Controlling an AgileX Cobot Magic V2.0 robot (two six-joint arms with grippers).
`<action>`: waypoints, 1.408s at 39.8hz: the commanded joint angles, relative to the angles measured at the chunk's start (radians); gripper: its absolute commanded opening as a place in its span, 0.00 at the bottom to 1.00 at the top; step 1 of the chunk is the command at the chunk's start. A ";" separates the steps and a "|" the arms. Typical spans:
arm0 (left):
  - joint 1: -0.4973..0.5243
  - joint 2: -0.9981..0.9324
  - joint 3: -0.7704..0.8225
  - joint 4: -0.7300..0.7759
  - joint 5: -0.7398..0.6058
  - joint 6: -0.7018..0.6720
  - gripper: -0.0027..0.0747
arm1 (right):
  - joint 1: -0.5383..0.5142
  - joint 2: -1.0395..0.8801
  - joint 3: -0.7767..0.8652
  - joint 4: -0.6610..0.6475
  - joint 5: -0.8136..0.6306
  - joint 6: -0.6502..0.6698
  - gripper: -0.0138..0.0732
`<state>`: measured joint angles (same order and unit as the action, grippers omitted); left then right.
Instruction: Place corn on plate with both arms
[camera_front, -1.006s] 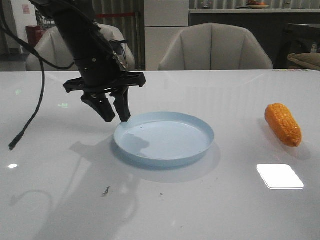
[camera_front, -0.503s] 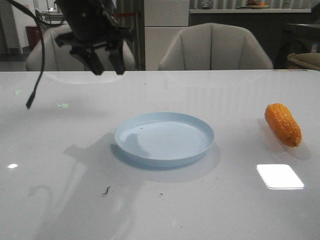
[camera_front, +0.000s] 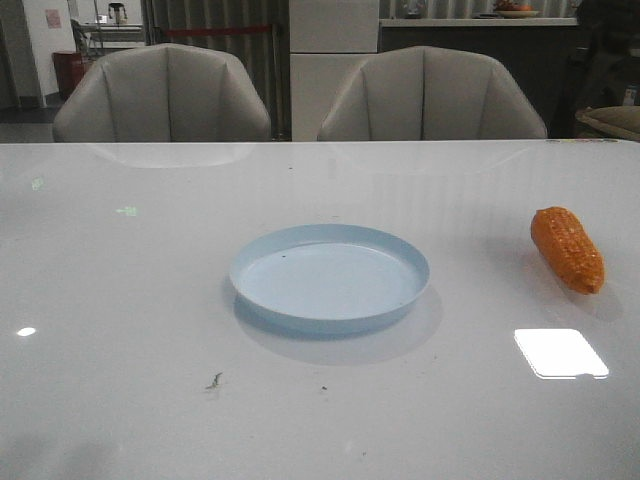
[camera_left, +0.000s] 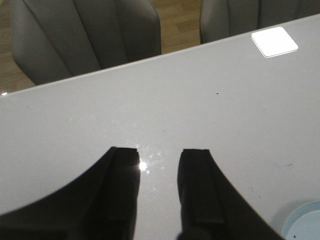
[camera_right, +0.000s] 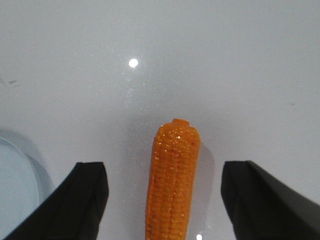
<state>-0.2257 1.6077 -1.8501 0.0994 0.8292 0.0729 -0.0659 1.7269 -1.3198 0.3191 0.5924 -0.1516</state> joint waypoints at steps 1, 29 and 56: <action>0.022 -0.128 0.096 0.019 -0.164 -0.010 0.38 | 0.018 0.045 -0.068 0.004 -0.031 -0.006 0.83; 0.047 -0.526 0.655 -0.008 -0.296 -0.010 0.38 | 0.026 0.202 -0.078 -0.044 -0.024 -0.006 0.81; 0.047 -0.527 0.655 -0.014 -0.296 -0.010 0.38 | 0.074 0.259 -0.312 -0.044 0.116 -0.008 0.50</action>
<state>-0.1838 1.1028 -1.1680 0.0941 0.6085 0.0729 -0.0193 2.0514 -1.5264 0.2638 0.7012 -0.1516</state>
